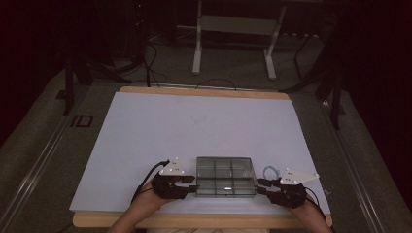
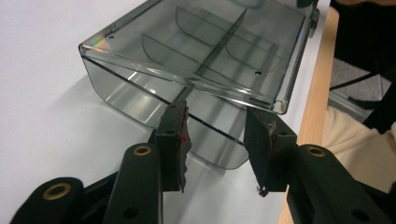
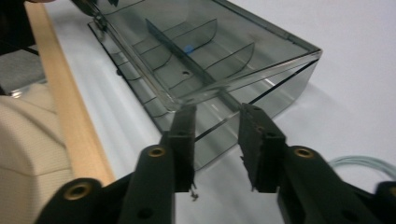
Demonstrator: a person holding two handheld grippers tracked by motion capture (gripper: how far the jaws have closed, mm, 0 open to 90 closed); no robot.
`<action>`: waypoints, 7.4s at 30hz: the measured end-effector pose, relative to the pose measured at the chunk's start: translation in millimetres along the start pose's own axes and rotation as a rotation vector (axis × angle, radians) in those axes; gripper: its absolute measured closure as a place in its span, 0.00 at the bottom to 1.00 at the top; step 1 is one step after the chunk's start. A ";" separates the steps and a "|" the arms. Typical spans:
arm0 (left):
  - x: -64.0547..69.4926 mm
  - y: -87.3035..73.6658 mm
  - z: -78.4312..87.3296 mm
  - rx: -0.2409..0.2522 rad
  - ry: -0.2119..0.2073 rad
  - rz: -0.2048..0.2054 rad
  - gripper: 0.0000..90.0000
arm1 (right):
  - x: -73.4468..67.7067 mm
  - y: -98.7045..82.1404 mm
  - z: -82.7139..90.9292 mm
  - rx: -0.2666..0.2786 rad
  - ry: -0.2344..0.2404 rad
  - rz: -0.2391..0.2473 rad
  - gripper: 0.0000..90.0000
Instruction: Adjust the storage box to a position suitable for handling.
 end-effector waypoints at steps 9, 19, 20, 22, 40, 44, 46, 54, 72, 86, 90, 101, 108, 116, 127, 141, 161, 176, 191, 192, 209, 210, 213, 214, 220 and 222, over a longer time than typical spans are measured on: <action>-2.2 4.4 1.6 0.020 0.023 -0.044 0.60 | 5.4 3.9 -5.8 0.029 -0.067 0.037 0.63; -10.1 10.4 2.2 0.061 0.043 -0.064 0.56 | 8.0 13.9 -15.6 0.071 -0.108 0.093 0.60; -10.2 11.0 1.8 0.071 0.041 -0.055 0.56 | 7.8 14.5 -15.9 0.075 -0.114 0.097 0.60; -10.7 11.5 1.4 0.076 0.042 -0.057 0.56 | 7.9 15.4 -16.3 0.082 -0.114 0.094 0.60; -15.4 30.6 0.1 0.144 0.086 -0.097 0.58 | 10.5 31.1 -10.9 0.163 -0.167 0.105 0.64; -18.5 32.9 -1.3 0.147 0.102 -0.094 0.61 | 11.8 34.4 -12.2 0.164 -0.178 0.104 0.64; -20.5 34.8 -1.4 0.156 0.108 -0.089 0.63 | 12.2 37.0 -12.8 0.165 -0.184 0.099 0.64; -25.4 39.6 -3.8 0.167 0.129 -0.080 0.66 | 14.9 44.1 -18.3 0.148 -0.187 0.092 0.64; -32.3 57.1 -7.6 0.189 0.182 -0.068 0.77 | 22.7 59.8 -18.6 0.167 -0.203 -0.004 0.81; -42.6 57.4 -12.3 0.216 0.197 -0.022 0.79 | 28.4 67.3 -28.1 0.172 -0.224 -0.035 0.78; -45.7 55.4 -16.6 0.194 0.206 -0.005 0.79 | 32.3 67.9 -30.9 0.170 -0.219 -0.052 0.78; -53.2 46.9 -28.6 0.163 0.208 0.028 0.79 | 35.2 63.0 -47.2 0.115 -0.257 -0.055 0.74; -60.0 41.6 -31.3 0.163 0.203 0.072 0.82 | 42.2 59.8 -50.5 0.114 -0.246 -0.121 0.79; -64.0 44.7 -37.8 0.136 0.214 0.102 0.82 | 44.7 62.9 -54.8 0.096 -0.246 -0.160 0.74; -71.4 44.8 -43.5 0.129 0.196 0.153 0.79 | 48.2 65.7 -63.4 0.057 -0.269 -0.197 0.71; -78.5 46.1 -48.0 0.111 0.187 0.225 0.75 | 58.3 69.6 -71.9 0.013 -0.256 -0.277 0.70; -78.9 46.0 -52.5 0.095 0.174 0.275 0.68 | 60.4 68.6 -73.9 0.008 -0.240 -0.352 0.68; -80.5 43.7 -55.1 0.083 0.155 0.297 0.63 | 65.5 70.0 -78.1 -0.034 -0.203 -0.396 0.62; -82.5 41.9 -56.6 0.078 0.159 0.325 0.58 | 69.3 67.2 -80.5 -0.042 -0.182 -0.464 0.60; -83.0 41.5 -56.7 0.079 0.155 0.331 0.58 | 69.5 67.0 -80.6 -0.042 -0.179 -0.470 0.60; -86.7 38.9 -59.1 0.076 0.146 0.378 0.51 | 71.2 66.5 -82.8 -0.071 -0.187 -0.522 0.56; -87.1 38.8 -59.5 0.075 0.145 0.383 0.50 | 71.2 66.5 -82.9 -0.071 -0.186 -0.525 0.56; -89.2 38.7 -60.8 0.067 0.148 0.396 0.47 | 71.3 65.9 -83.3 -0.073 -0.190 -0.529 0.55; -90.2 38.5 -61.3 0.061 0.151 0.402 0.45 | 71.3 65.4 -83.6 -0.075 -0.192 -0.531 0.55; -89.4 40.3 -62.7 0.048 0.159 0.388 0.45 | 71.4 63.5 -85.5 -0.085 -0.192 -0.535 0.55; -89.1 40.8 -61.9 0.045 0.158 0.384 0.45 | 71.2 64.1 -84.9 -0.082 -0.193 -0.532 0.55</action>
Point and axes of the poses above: each handheld gripper's, and its own axes: z roughly backward along the jaws, y roughly out of its top, x roughly to its right, the point moved 1 cm from there along -z, roughly forward along the jaws, and after that the axes turned 2 degrees about -z, right-handed, at the moved point
